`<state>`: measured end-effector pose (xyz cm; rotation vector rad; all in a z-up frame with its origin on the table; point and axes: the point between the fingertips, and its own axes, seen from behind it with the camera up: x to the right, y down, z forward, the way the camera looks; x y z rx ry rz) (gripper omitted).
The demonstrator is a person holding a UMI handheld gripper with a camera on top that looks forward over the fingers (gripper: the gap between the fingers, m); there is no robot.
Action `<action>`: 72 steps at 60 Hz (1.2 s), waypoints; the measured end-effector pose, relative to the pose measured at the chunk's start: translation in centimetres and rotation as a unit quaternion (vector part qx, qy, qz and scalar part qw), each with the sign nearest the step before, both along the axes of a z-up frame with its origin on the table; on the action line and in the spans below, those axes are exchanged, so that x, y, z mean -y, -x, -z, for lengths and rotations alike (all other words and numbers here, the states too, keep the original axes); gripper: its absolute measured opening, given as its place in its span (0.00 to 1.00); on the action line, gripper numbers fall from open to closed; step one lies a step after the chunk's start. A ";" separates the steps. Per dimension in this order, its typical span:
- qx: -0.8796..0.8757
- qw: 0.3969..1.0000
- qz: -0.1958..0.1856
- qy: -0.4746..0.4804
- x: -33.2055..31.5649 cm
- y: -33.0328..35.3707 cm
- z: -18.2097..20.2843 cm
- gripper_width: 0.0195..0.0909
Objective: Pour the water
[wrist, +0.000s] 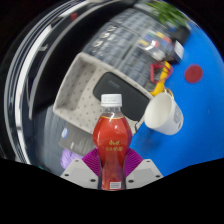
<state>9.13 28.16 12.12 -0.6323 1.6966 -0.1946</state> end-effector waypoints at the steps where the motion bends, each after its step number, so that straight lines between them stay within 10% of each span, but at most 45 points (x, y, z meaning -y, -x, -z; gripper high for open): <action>1: -0.003 1.000 0.005 -0.022 0.1 -0.2 -0.1 0.11; 42: -0.046 0.887 0.105 -0.448 1.0 -5.6 -2.1 0.12; 56: -0.023 0.959 0.078 -0.270 3.1 -4.4 -4.3 0.12; 72: 0.058 0.985 0.035 0.157 13.3 -5.5 -13.1 0.13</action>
